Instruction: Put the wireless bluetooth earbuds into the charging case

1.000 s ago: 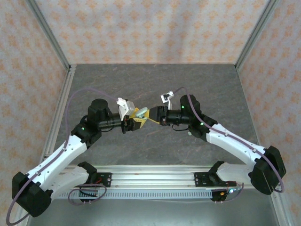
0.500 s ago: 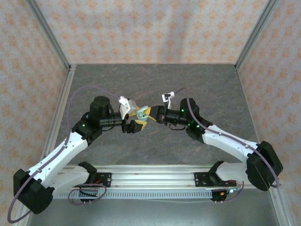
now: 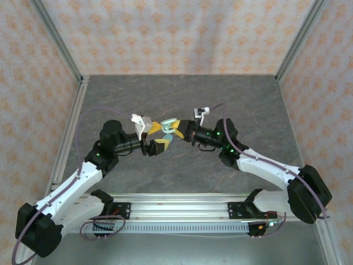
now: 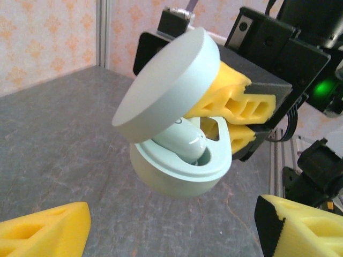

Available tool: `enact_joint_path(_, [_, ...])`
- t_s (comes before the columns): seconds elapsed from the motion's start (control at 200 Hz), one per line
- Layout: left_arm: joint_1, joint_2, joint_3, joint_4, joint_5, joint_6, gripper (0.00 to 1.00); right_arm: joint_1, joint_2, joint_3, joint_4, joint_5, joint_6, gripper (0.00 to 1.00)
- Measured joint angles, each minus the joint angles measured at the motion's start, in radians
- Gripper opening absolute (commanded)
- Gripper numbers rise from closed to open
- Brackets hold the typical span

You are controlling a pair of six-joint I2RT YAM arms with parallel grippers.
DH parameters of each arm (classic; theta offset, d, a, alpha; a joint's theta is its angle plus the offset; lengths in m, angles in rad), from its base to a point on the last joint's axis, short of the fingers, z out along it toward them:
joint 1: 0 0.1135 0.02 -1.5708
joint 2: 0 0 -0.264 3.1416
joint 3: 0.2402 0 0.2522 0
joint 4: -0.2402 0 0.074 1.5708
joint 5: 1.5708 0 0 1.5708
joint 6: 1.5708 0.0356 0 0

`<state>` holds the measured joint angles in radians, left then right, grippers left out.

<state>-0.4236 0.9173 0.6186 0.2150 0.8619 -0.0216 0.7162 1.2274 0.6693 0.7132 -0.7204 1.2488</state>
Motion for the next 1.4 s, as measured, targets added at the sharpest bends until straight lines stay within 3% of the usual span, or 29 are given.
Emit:
enact_joint_path(0.145, [0.000, 0.000, 0.000, 0.052, 0.003, -0.017, 0.78, 0.000, 0.003, -0.019, 0.045, 0.003, 0.036, 0.00])
enact_joint_path(0.39, [-0.002, 0.035, 0.004, 0.093, 0.028, -0.037, 0.65, 0.000, 0.019, -0.025, 0.090, 0.002, 0.070, 0.00])
enact_joint_path(0.705, [-0.022, 0.075, 0.051, 0.105, 0.050, -0.039, 0.63, 0.001, 0.040, -0.028, 0.110, -0.005, 0.079, 0.00])
enact_joint_path(1.061, [-0.023, 0.087, 0.068, 0.103, 0.046, -0.027, 0.47, 0.001, 0.043, -0.028, 0.134, -0.016, 0.083, 0.00])
enact_joint_path(1.401, [-0.040, 0.094, 0.082, 0.069, 0.045, -0.003, 0.53, 0.009, 0.043, -0.028, 0.141, -0.020, 0.087, 0.00])
